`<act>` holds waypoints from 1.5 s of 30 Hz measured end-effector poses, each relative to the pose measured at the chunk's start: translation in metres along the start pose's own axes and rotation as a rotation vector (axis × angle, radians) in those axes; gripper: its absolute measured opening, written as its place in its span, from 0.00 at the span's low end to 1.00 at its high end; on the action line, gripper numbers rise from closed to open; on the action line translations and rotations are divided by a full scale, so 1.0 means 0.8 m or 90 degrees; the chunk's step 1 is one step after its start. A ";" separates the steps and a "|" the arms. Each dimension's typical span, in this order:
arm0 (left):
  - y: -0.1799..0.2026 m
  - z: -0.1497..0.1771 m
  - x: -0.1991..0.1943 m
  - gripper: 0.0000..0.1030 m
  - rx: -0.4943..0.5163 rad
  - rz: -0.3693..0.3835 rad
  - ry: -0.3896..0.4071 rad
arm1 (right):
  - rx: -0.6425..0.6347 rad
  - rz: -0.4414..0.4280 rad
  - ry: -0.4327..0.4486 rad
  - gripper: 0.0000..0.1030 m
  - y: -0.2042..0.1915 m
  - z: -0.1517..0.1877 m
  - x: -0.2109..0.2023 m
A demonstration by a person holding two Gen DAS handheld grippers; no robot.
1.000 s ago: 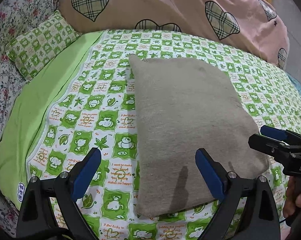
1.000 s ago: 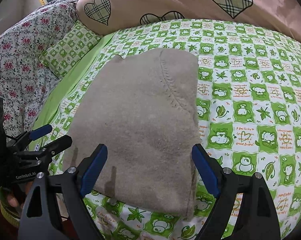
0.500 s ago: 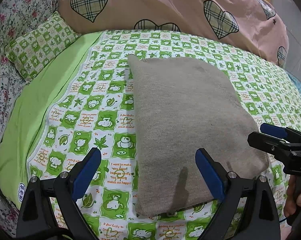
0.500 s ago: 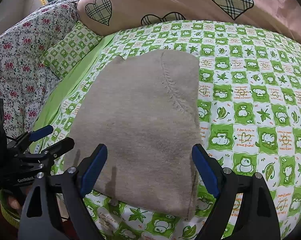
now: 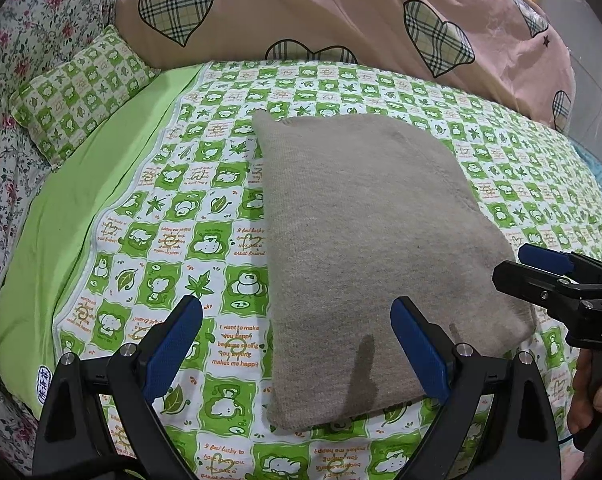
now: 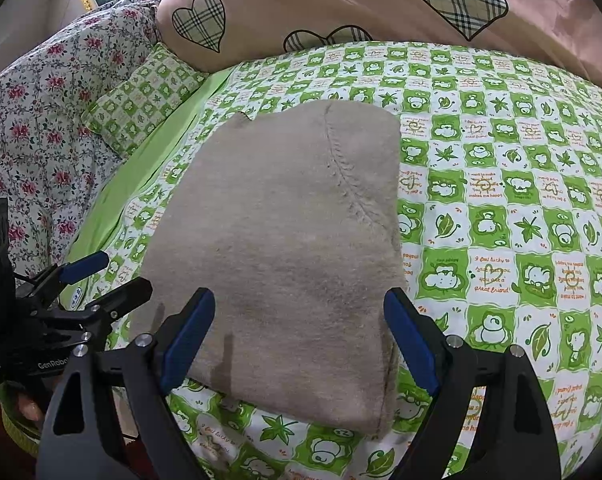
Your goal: Fold small clothes
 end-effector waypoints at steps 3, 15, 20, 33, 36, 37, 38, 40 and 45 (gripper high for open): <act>0.001 0.000 0.000 0.93 0.002 0.000 0.001 | 0.000 0.000 0.000 0.84 0.000 0.000 0.000; 0.003 0.000 -0.001 0.93 0.002 0.000 0.001 | 0.001 0.001 0.001 0.84 -0.001 0.000 0.000; 0.004 -0.001 -0.001 0.93 0.003 0.001 0.000 | 0.001 0.002 0.000 0.84 -0.001 0.000 0.000; 0.003 -0.002 0.000 0.93 0.000 0.004 -0.001 | 0.003 0.001 0.002 0.84 -0.003 0.000 0.000; 0.003 -0.003 -0.001 0.93 -0.001 0.004 0.000 | 0.002 0.002 0.002 0.84 -0.004 -0.001 0.000; 0.003 -0.003 -0.001 0.93 -0.001 0.004 -0.001 | 0.002 0.001 0.002 0.84 -0.003 -0.001 -0.001; 0.003 -0.003 -0.001 0.93 -0.002 0.003 0.000 | 0.002 0.002 0.002 0.84 -0.004 -0.001 -0.001; 0.004 -0.003 -0.001 0.93 -0.002 0.005 -0.001 | 0.002 0.001 0.002 0.84 -0.004 -0.001 -0.001; 0.004 -0.003 -0.002 0.93 -0.002 0.006 -0.001 | 0.001 0.000 0.001 0.84 -0.003 -0.002 0.000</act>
Point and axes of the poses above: each gripper's, at about its wrist camera, not at the fingertips, and x roughly the way its jaws point, y to its right, z to its underside, the point moved 2 cm from there along x, roughly the way its jaws point, and after that the axes turned 14 degrees about -z, right-handed, at the moved point
